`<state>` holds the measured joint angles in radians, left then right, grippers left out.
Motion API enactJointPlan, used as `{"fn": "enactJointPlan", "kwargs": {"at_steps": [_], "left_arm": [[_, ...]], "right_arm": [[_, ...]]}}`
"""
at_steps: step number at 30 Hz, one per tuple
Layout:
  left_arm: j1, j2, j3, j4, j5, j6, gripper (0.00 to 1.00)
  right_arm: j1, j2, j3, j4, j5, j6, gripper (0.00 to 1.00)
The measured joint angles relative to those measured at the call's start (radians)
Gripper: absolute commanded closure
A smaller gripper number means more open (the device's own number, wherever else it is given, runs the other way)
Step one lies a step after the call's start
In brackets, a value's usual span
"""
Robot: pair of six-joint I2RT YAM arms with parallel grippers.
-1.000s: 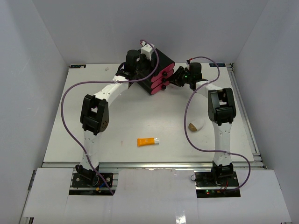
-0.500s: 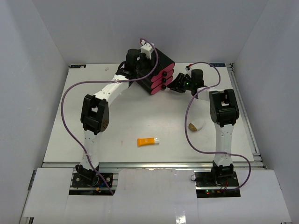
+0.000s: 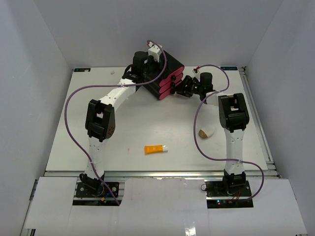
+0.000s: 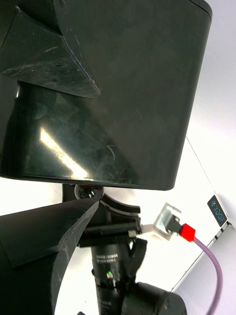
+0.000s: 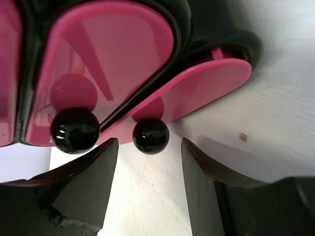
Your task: Organize the makeup
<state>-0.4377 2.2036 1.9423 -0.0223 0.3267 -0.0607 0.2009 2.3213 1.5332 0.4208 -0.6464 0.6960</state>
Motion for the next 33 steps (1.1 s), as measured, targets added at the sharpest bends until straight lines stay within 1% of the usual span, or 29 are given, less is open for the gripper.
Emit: {"fn": "enactJointPlan", "kwargs": {"at_steps": [7,10,15,19,22,27,31,32,33], "left_arm": [[0.0,0.0,0.0,0.001,0.003,-0.011,0.06],[0.0,0.001,0.0,0.003,0.004,-0.016,0.06],[0.0,0.001,0.001,0.004,0.007,-0.027,0.06],[0.0,0.001,0.002,0.004,0.008,-0.035,0.06],[0.0,0.001,0.002,0.004,0.008,-0.038,0.06],[0.0,0.001,0.002,0.004,0.008,-0.045,0.06],[0.0,0.002,0.004,0.002,0.007,-0.05,0.06],[0.0,0.003,0.006,0.0,0.007,-0.053,0.06],[0.0,0.004,0.01,-0.003,0.007,-0.056,0.06]], "right_arm": [[0.014,0.053,0.036,0.001,-0.008,0.029,0.48],[0.016,0.066,0.051,0.0,-0.01,0.039,0.54],[0.019,0.07,0.063,0.004,-0.013,0.057,0.68],[0.019,0.069,0.055,0.017,-0.012,0.059,0.72],[0.013,0.042,-0.005,0.053,-0.012,0.058,0.73],[-0.023,-0.064,-0.178,0.077,-0.027,0.033,0.72],[-0.062,-0.149,-0.316,0.084,-0.058,0.002,0.63],[-0.069,-0.162,-0.337,0.085,-0.065,-0.005,0.58],[-0.075,-0.173,-0.356,0.086,-0.071,-0.013,0.5]]}}
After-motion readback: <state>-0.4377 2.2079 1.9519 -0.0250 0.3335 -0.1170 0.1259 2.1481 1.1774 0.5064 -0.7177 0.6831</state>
